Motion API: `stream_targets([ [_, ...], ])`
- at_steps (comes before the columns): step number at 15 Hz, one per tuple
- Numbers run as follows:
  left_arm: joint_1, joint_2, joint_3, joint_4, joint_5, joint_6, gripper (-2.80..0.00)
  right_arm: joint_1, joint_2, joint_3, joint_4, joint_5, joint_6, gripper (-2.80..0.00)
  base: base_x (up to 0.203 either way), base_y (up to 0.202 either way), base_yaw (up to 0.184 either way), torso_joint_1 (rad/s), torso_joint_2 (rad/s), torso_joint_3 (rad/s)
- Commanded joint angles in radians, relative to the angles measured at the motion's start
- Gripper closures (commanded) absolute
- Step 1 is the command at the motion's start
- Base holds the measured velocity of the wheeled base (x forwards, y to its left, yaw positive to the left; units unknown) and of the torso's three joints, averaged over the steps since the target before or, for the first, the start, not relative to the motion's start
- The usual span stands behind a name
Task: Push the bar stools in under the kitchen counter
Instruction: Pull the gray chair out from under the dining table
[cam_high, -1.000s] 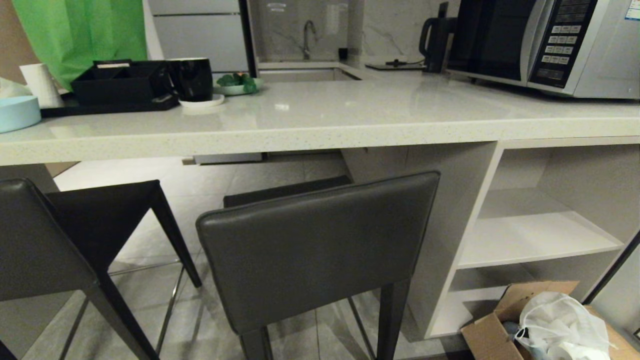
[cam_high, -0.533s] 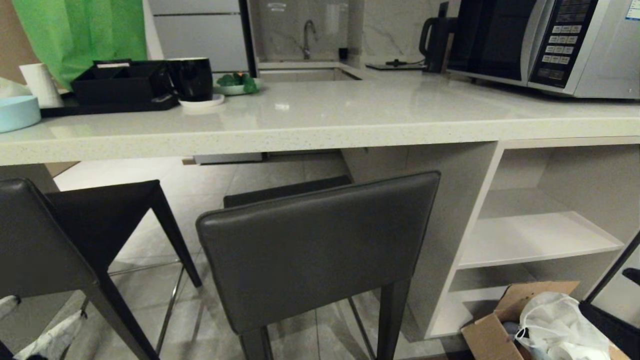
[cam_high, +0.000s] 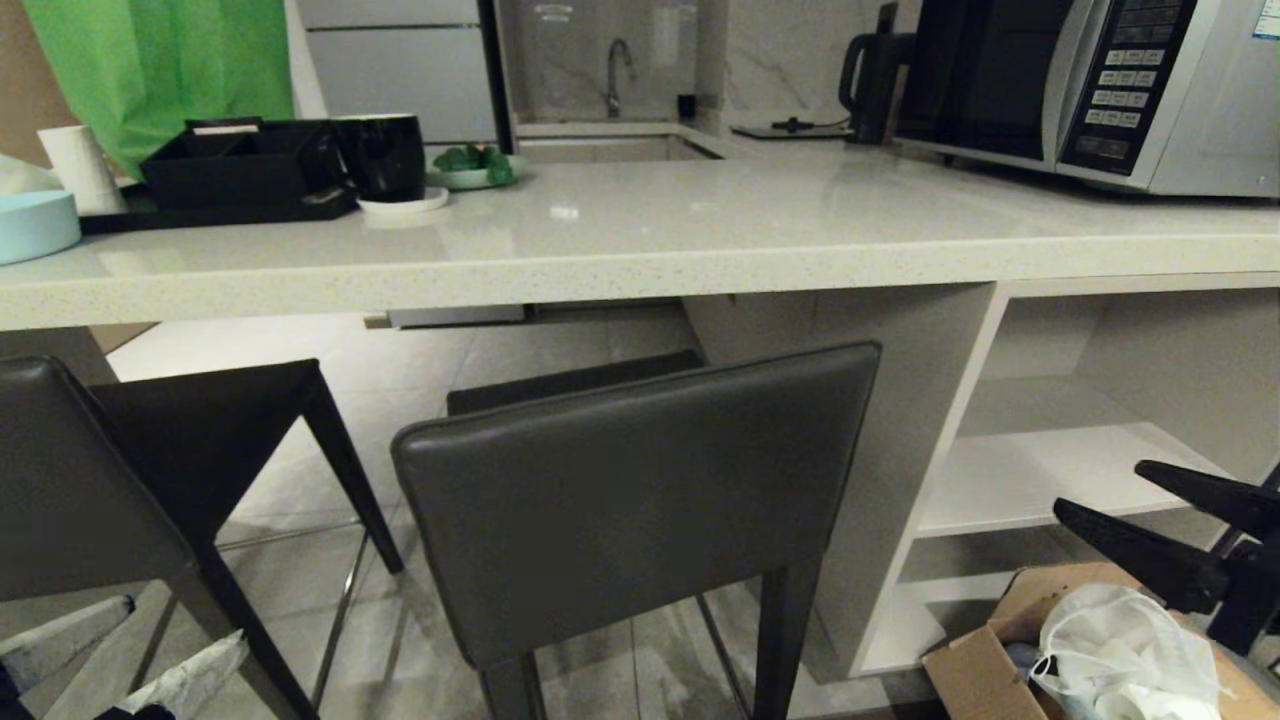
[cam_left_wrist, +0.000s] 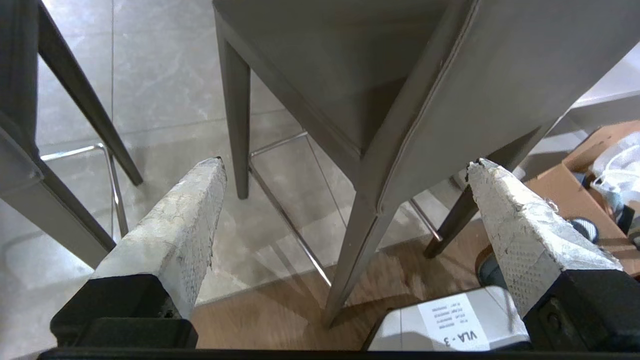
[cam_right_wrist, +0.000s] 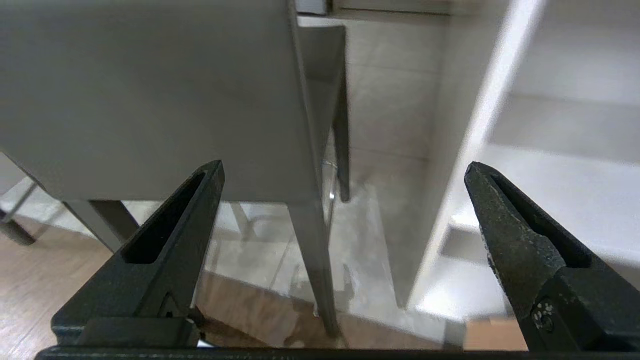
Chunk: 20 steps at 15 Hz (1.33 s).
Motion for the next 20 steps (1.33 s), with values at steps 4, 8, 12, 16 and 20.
stream_targets([
  [4, -0.136, -0.011, 0.001, -0.015, -0.128, 0.0, -2.8, 0.081, 0.14, -0.037, -0.046, 0.346, 0.039, -2.8, 0.0, 0.0, 0.0, 0.0, 0.0, 0.0],
  [8, -0.249, 0.025, -0.002, -0.021, -0.147, 0.0, -2.8, 0.02, 0.292, -0.08, -0.092, 0.623, 0.039, -2.8, 0.0, 0.0, 0.0, 0.0, 0.0, 0.0],
  [12, -0.257, 0.162, -0.008, -0.124, -0.154, 0.005, -2.8, -0.077, 0.579, -0.132, -0.287, 0.765, -0.028, -2.8, 0.0, 0.0, 0.0, 0.0, 0.0, 0.0],
  [16, -0.255, 0.361, -0.032, -0.281, -0.172, 0.005, -2.8, -0.123, 0.773, -0.269, -0.393, 0.826, -0.053, -2.8, 0.0, 0.0, 0.0, 0.0, 0.0, 0.0],
  [20, -0.252, 0.469, -0.045, -0.36, -0.178, 0.006, -2.8, -0.115, 0.904, -0.326, -0.47, 0.837, -0.059, -2.8, 0.0, 0.0, 0.0, 0.0, 0.0, 0.0],
])
